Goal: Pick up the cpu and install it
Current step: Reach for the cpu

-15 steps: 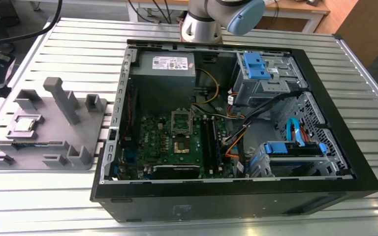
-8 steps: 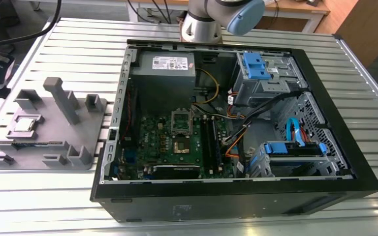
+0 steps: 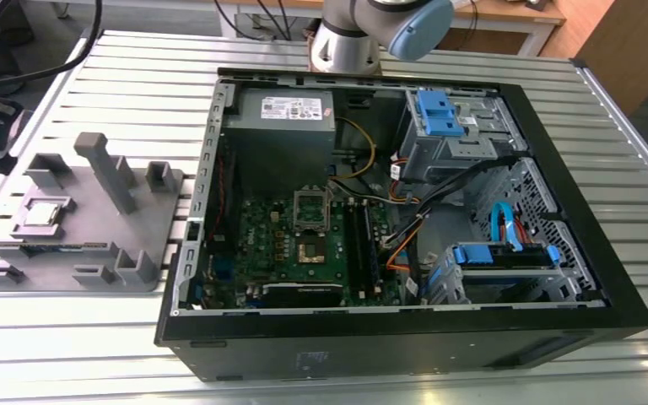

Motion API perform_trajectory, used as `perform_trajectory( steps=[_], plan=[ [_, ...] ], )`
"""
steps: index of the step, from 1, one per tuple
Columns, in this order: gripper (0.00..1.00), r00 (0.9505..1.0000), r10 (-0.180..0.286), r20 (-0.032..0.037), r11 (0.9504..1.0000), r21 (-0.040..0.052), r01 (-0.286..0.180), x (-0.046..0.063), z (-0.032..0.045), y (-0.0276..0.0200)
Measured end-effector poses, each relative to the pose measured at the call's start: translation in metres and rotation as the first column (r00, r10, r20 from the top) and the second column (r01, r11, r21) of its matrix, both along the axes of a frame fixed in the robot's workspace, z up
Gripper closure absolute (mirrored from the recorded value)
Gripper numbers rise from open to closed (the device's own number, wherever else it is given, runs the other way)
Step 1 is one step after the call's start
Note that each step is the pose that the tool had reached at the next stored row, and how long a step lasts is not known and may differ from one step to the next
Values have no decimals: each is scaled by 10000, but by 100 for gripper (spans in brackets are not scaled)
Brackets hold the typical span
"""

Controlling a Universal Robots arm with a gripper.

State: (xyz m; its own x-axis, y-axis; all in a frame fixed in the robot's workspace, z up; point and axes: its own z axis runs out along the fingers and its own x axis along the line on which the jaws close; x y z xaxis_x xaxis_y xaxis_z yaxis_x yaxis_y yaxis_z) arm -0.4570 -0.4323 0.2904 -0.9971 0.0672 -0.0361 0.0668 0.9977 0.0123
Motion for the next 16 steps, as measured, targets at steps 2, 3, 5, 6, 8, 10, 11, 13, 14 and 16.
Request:
perform_trajectory(
  steps=[2,3,5,6,8,10,11,13,14,16],
  plan=[
    [89,10000,1,-1,10000,-1,-1,-11,-35,-1],
    [89,10000,0,-1,10000,0,0,-16,-55,-1],
    [89,10000,0,-1,10000,0,0,-23,-91,0],
    [89,10000,0,-1,10000,0,0,-26,-108,0],
    [89,10000,0,0,10000,0,0,-29,-139,0],
    [89,10000,0,-1,10000,-1,0,-32,-164,0],
    [89,10000,0,0,10000,0,0,-34,-176,0],
    [89,10000,-1,-1,10000,-2,1,-41,-200,0],
    [89,10000,-1,-2,10000,-4,1,-45,-213,0],
    [89,10000,0,-9,10000,-23,0,-49,-235,0]
  ],
)
